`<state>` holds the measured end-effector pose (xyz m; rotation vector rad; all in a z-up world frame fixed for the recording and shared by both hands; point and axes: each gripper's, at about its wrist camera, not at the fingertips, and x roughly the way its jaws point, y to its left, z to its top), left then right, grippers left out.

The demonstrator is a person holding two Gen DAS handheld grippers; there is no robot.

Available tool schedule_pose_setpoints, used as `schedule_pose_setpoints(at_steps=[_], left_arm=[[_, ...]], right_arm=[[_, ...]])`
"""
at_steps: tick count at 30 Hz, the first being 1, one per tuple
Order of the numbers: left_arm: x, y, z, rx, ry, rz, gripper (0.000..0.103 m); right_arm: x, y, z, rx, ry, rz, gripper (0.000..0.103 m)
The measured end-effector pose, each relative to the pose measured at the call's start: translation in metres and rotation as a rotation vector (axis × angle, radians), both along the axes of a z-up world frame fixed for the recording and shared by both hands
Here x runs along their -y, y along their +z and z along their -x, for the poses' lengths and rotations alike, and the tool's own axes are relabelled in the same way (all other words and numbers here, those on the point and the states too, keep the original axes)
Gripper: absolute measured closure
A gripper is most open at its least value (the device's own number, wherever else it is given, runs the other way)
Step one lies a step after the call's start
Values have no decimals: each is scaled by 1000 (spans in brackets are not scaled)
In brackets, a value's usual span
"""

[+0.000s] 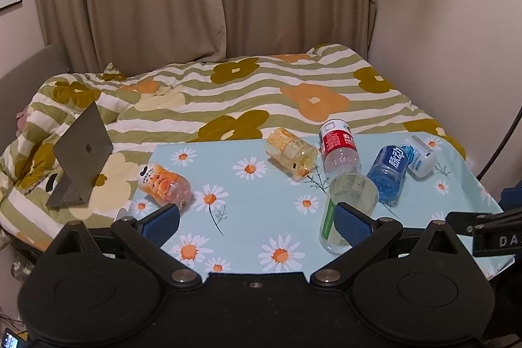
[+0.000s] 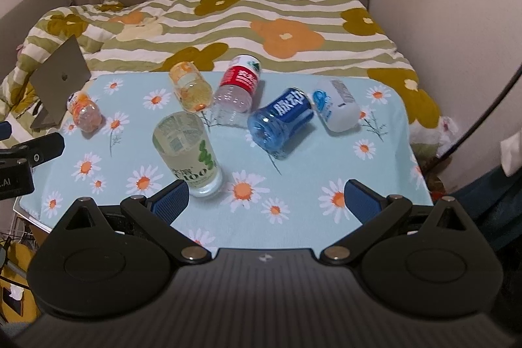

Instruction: Flip cup upright

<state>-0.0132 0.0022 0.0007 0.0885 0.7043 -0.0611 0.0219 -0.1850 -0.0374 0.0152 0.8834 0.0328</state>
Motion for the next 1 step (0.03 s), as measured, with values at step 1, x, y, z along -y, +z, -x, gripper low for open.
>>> schedule_pose_setpoints(at_steps=[1], left_arm=[[-1,0,-1,-2,5,0,1]], right_arm=[[-2,-2,-2,10,18,-4,0]])
